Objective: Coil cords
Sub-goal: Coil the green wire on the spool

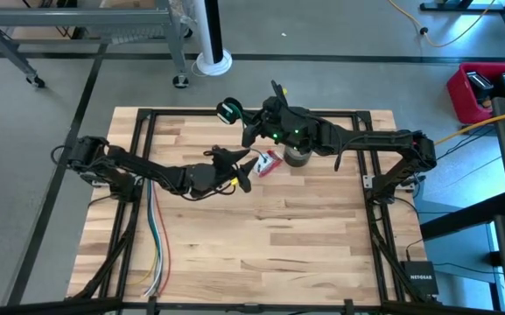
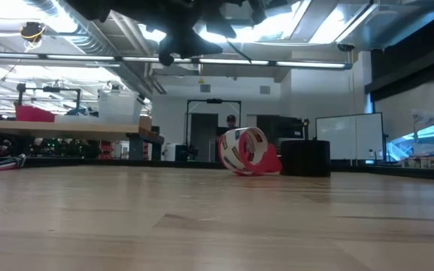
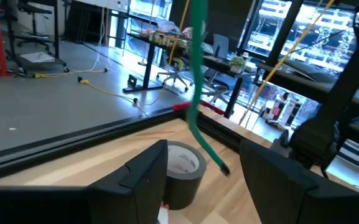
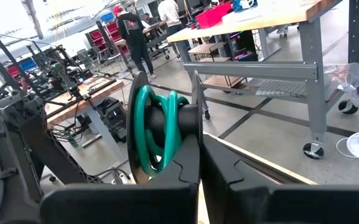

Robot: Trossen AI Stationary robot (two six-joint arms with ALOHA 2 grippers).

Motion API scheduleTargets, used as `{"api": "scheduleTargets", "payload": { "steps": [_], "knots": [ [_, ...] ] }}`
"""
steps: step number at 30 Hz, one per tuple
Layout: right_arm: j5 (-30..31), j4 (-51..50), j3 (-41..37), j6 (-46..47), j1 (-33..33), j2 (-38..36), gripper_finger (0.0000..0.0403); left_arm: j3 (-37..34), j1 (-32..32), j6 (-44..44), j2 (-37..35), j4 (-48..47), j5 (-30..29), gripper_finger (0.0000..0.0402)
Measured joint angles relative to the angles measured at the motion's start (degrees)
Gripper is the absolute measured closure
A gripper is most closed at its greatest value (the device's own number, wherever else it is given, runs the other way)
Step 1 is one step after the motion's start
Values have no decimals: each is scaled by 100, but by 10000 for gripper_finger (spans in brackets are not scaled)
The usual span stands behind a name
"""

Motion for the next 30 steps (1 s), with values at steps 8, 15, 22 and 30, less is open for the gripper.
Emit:
{"api": "scheduleTargets", "payload": {
  "steps": [8,15,22,30],
  "knots": [
    [-115,30,0,1,0,2,400,0,103,-29,0,3,-8,208],
    [-446,341,0,4,0,2,400,0,233,-83,-2,17,-8,208],
    [-513,396,0,4,0,2,400,0,320,-37,-4,324,0,210],
    [-555,393,0,7,0,2,400,0,369,23,-4,291,3,313]
  ]
}}
